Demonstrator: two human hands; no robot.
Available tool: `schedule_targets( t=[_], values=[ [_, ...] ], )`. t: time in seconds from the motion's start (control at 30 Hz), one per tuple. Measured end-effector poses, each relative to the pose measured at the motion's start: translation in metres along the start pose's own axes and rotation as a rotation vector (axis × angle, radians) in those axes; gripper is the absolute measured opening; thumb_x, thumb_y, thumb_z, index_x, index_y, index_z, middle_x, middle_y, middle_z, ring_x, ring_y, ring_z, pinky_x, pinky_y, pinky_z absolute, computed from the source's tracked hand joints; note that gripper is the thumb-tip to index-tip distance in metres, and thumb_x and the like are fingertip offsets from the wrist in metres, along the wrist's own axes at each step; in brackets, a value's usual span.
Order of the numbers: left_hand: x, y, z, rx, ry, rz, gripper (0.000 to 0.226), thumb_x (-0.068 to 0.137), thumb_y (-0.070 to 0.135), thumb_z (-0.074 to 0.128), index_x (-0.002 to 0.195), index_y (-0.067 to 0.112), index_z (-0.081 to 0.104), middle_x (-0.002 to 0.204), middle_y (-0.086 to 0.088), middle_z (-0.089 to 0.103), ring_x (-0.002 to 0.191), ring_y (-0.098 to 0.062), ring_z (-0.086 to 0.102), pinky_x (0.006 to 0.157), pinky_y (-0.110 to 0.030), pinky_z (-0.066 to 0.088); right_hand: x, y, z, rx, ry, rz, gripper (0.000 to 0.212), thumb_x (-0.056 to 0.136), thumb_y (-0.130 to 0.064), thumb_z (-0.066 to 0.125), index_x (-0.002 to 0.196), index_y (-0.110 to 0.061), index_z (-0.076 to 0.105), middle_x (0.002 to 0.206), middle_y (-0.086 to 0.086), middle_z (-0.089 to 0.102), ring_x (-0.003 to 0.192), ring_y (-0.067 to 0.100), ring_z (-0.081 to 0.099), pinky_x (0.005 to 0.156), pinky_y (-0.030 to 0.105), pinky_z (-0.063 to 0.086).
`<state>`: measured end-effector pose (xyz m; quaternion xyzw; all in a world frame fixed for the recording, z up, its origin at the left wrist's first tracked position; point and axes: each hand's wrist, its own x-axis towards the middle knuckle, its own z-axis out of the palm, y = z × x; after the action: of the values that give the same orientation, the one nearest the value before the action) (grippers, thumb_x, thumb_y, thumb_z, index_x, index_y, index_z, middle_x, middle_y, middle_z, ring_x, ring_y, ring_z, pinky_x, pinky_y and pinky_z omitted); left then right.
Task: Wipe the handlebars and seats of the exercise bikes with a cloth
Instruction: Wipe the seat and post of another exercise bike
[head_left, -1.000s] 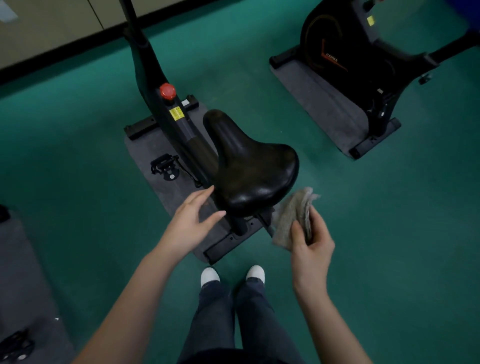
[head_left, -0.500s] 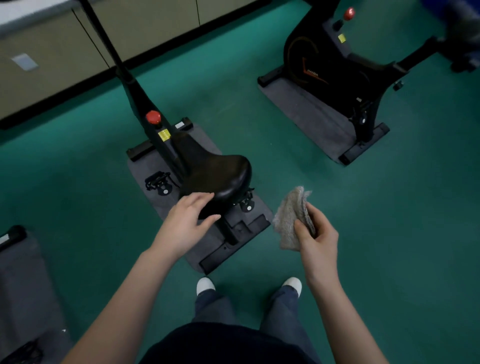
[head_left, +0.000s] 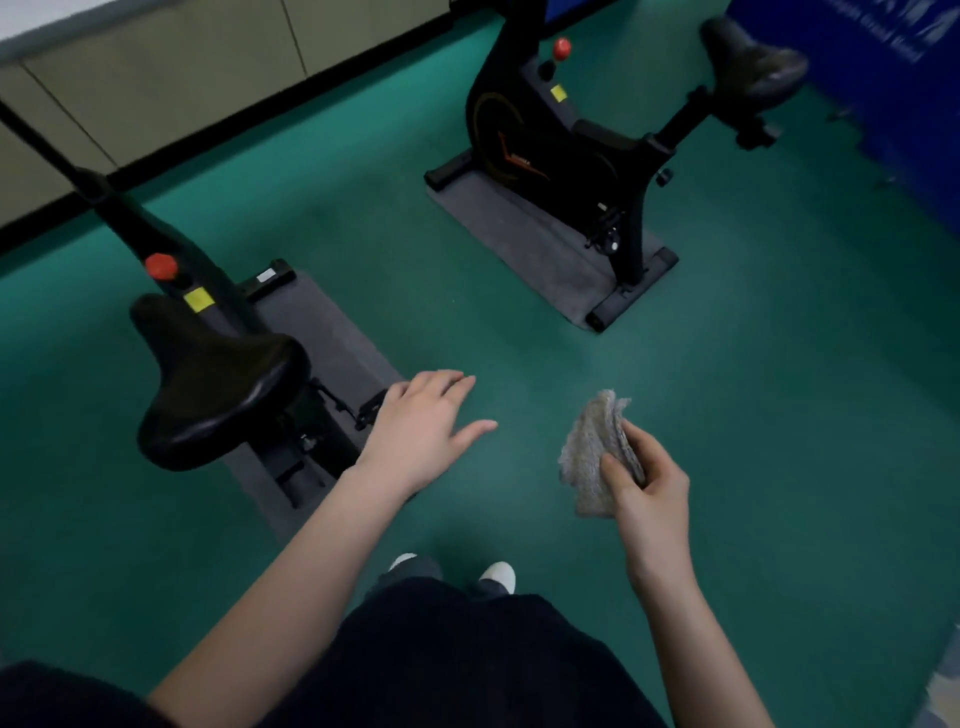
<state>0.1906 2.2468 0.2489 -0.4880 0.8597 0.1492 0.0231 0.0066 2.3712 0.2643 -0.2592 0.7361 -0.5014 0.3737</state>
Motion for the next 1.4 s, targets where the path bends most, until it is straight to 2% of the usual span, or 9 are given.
schedule_targets(
  t=[0.17, 0.33, 0.5, 0.67, 0.8, 0.97, 1.17, 1.3, 1.4],
  values=[
    [0.034, 0.025, 0.002, 0.013, -0.041, 0.012, 0.069, 0.091, 0.063, 0.035, 0.145, 0.020, 0.032, 0.148, 0.003, 0.036, 0.137, -0.017, 0.030, 0.107, -0.037, 0.027, 0.044, -0.005, -0.023, -0.025, 0.031, 0.013, 0.038, 0.085, 0.009, 0.052, 0.115, -0.011, 0.065, 0.108, 0.003, 0.070, 0.102, 0.019, 0.065, 0.098, 0.046, 0.049],
    [0.075, 0.021, 0.007, 0.019, -0.085, -0.020, 0.069, 0.092, 0.061, 0.035, 0.145, 0.018, 0.032, 0.150, 0.002, 0.033, 0.137, -0.019, 0.030, 0.108, -0.039, 0.027, 0.098, -0.014, -0.030, -0.081, 0.030, 0.003, 0.038, 0.084, 0.005, 0.053, 0.113, -0.016, 0.065, 0.105, -0.001, 0.070, 0.100, 0.017, 0.065, 0.097, 0.045, 0.049],
    [0.138, 0.008, 0.005, -0.011, -0.106, -0.060, 0.068, 0.092, 0.060, 0.036, 0.144, 0.018, 0.034, 0.148, 0.001, 0.037, 0.136, -0.019, 0.032, 0.107, -0.039, 0.029, 0.165, -0.034, -0.027, -0.175, 0.007, -0.009, 0.040, 0.084, 0.004, 0.054, 0.111, -0.023, 0.064, 0.098, -0.014, 0.068, 0.096, 0.009, 0.065, 0.095, 0.037, 0.050],
    [0.208, 0.003, -0.010, -0.027, -0.108, -0.089, 0.067, 0.092, 0.058, 0.038, 0.143, 0.016, 0.036, 0.146, -0.001, 0.039, 0.134, -0.021, 0.035, 0.106, -0.042, 0.030, 0.227, -0.057, -0.030, -0.272, -0.022, -0.024, 0.037, 0.083, 0.002, 0.055, 0.114, -0.015, 0.066, 0.101, -0.005, 0.070, 0.096, 0.011, 0.065, 0.093, 0.033, 0.051],
    [0.250, 0.014, -0.020, -0.020, -0.109, -0.084, 0.067, 0.092, 0.059, 0.038, 0.143, 0.016, 0.037, 0.145, -0.001, 0.040, 0.133, -0.022, 0.036, 0.106, -0.042, 0.031, 0.267, -0.067, -0.036, -0.266, -0.006, -0.011, 0.037, 0.083, 0.001, 0.056, 0.109, -0.024, 0.066, 0.091, -0.016, 0.068, 0.089, 0.006, 0.064, 0.085, 0.028, 0.050],
    [0.285, 0.038, -0.023, 0.010, -0.128, -0.081, 0.066, 0.091, 0.059, 0.038, 0.142, 0.016, 0.039, 0.144, -0.001, 0.042, 0.132, -0.021, 0.038, 0.105, -0.041, 0.033, 0.311, -0.070, -0.056, -0.240, -0.013, 0.007, 0.037, 0.084, 0.000, 0.057, 0.105, -0.029, 0.065, 0.088, -0.022, 0.066, 0.082, -0.008, 0.061, 0.077, 0.018, 0.046],
    [0.334, 0.090, -0.017, 0.021, -0.154, -0.135, 0.063, 0.092, 0.057, 0.040, 0.139, 0.016, 0.043, 0.141, -0.001, 0.046, 0.129, -0.021, 0.041, 0.104, -0.041, 0.034, 0.376, -0.075, -0.119, -0.194, -0.031, -0.010, 0.036, 0.085, 0.001, 0.057, 0.112, -0.020, 0.066, 0.095, -0.013, 0.068, 0.089, 0.003, 0.063, 0.086, 0.023, 0.048],
    [0.378, 0.158, -0.006, 0.025, -0.186, -0.159, 0.060, 0.092, 0.057, 0.041, 0.138, 0.018, 0.044, 0.139, 0.000, 0.048, 0.128, -0.020, 0.043, 0.103, -0.039, 0.034, 0.422, -0.075, -0.197, -0.181, -0.035, -0.017, 0.037, 0.084, 0.001, 0.057, 0.108, -0.026, 0.067, 0.096, -0.017, 0.068, 0.092, 0.000, 0.064, 0.085, 0.023, 0.048],
    [0.415, 0.226, -0.001, 0.010, -0.205, -0.129, 0.060, 0.093, 0.056, 0.040, 0.139, 0.019, 0.043, 0.140, 0.001, 0.046, 0.128, -0.020, 0.043, 0.104, -0.038, 0.034, 0.454, -0.075, -0.267, -0.198, -0.004, -0.003, 0.036, 0.085, 0.001, 0.058, 0.111, -0.022, 0.066, 0.100, -0.009, 0.070, 0.096, 0.010, 0.065, 0.092, 0.035, 0.050]
  ],
)
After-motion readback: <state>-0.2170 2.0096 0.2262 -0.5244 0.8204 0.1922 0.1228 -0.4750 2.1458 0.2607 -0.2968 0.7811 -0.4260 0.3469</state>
